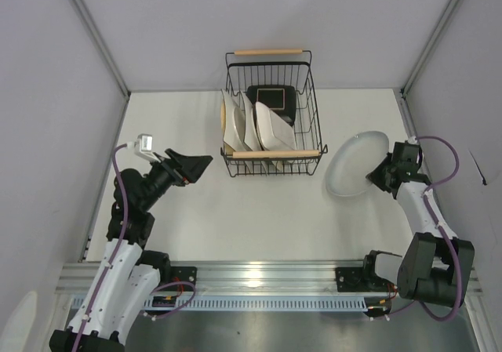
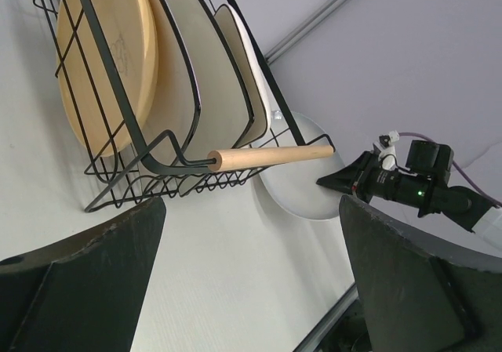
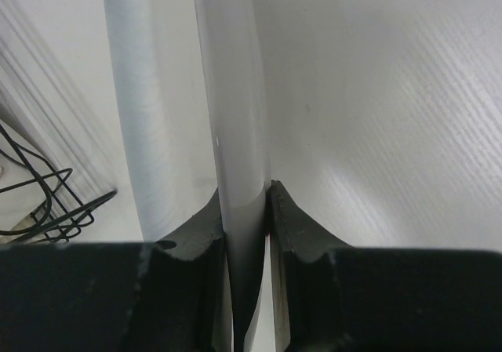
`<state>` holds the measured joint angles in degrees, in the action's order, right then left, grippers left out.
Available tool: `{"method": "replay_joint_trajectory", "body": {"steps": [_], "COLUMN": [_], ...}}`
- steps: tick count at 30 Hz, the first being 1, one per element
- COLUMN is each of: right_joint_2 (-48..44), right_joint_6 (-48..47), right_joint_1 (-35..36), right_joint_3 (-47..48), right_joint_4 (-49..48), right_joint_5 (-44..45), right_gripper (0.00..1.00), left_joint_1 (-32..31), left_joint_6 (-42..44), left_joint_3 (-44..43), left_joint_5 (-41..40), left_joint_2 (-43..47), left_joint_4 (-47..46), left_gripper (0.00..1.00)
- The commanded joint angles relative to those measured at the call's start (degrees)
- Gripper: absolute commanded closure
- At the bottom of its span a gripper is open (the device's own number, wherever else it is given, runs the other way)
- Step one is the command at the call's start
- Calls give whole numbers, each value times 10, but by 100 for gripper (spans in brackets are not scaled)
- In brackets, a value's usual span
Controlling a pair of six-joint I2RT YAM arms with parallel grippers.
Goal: Unload the plates from the dish rack
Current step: Place the plate on the table
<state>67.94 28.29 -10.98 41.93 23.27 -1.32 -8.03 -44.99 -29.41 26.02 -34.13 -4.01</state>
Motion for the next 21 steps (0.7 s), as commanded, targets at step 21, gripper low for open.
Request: {"method": "replay_joint_trajectory", "body": {"steps": [21], "right_joint_2": [103], "right_joint_6": [152], "right_joint_1": [-25], "right_joint_3": [-154], "right_joint_4": [-227], "right_joint_5": [19], "right_gripper": [100], "left_joint_1": [-1], "left_joint_6": [-2], "left_joint_3": [5], "left_joint_5": [10], "left_joint_2": [8], "left_joint_4": [-17], "left_gripper": [0]}}
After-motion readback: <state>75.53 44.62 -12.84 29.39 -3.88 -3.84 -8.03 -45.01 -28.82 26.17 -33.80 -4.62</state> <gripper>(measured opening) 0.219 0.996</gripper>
